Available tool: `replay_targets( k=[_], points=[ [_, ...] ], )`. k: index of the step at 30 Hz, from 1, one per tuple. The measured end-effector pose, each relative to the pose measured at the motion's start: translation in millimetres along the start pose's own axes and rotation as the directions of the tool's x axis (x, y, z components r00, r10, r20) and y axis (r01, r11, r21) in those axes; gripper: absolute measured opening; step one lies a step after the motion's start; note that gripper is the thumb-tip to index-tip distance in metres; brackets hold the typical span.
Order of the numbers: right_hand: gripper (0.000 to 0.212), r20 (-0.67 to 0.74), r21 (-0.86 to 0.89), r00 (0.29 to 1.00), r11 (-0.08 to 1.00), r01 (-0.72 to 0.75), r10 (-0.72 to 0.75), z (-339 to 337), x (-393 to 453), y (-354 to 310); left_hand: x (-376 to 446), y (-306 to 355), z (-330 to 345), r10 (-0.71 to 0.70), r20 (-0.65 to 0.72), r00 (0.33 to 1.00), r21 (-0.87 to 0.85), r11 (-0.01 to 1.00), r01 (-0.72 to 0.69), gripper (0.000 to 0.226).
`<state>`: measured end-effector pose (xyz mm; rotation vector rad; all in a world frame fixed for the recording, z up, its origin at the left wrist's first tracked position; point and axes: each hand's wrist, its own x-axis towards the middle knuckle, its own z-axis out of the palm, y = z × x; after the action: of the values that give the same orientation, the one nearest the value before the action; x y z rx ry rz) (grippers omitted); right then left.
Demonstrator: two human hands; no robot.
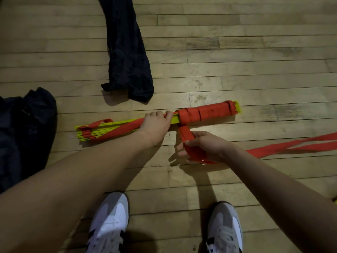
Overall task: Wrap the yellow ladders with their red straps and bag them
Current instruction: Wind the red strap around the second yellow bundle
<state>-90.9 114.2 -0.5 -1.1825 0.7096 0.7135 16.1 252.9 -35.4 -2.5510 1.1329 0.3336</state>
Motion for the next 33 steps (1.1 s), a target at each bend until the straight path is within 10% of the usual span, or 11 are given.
replay_targets(
  k=[13, 21, 33],
  points=[
    [0.005, -0.063, 0.061, 0.997, 0.997, 0.04, -0.036, -1.0, 11.1, -14.2, 6.3, 7.1, 3.0, -0.001, -0.06, 0.998, 0.05, 0.999, 0.004, 0.032],
    [0.009, -0.151, -0.075, 0.988, 0.997, 0.011, -0.023, -4.4, 9.5, -5.7, 7.7, 1.7, -7.8, -0.129, -0.009, 0.992, -0.23, 0.965, 0.123, 0.079],
    [0.012, -0.16, -0.207, 0.977, 0.973, 0.105, -0.14, 1.1, 12.0, -22.7, 16.0, -1.0, -11.9, -0.182, -0.105, 0.978, -0.137, 0.976, 0.167, 0.036]
  ],
)
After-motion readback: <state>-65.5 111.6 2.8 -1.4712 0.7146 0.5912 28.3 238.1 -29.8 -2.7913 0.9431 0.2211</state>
